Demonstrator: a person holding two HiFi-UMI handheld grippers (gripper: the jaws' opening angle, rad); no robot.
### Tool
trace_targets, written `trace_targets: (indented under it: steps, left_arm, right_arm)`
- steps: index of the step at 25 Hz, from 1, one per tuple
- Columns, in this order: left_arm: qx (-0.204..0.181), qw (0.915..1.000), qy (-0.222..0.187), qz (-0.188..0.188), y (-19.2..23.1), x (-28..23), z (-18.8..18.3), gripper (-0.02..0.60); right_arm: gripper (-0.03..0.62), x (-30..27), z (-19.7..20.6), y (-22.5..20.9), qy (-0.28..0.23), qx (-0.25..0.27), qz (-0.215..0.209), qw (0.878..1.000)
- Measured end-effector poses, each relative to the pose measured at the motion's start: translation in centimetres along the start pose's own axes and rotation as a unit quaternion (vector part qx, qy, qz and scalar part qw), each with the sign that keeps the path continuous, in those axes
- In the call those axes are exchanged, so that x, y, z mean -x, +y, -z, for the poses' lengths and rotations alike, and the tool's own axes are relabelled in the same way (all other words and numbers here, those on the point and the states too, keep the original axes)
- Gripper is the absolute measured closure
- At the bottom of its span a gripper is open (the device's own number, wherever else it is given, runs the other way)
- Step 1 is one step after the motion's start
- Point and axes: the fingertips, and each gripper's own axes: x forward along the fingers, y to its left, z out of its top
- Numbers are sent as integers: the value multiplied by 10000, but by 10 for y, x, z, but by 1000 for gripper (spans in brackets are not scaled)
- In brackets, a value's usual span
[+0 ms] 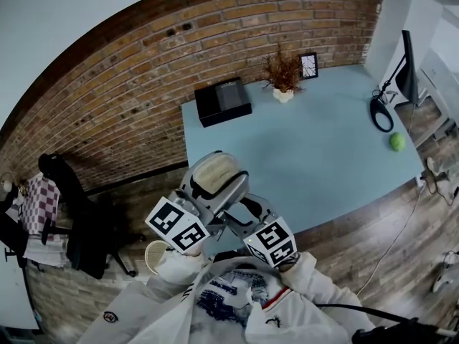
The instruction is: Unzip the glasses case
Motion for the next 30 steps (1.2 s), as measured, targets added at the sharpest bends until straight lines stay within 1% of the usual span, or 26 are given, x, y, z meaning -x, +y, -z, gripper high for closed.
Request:
trace_targets:
  steps: [6,10,15,23,30]
  left_arm:
    - [36,10000,-33,80,-6,0,0,268]
    - [53,9999,-39,108,-9,0,-1,268]
    - [64,9999,-27,121,-12,-1,1,268]
    - [106,9999,-31,127,-13,-1,4,268]
    - [111,9998,-30,136,-14,-3,6,268]
  right_arm:
    - [386,3,2,0,-13,5,33,10000]
    - [436,5,1,1,-36,15,48,10000]
    - [458,6,1,3,-42,18,19,10000]
    - [517,7,7,2,-29,7,-18,10000]
    - [542,8,8,0,-36,4,-35,10000]
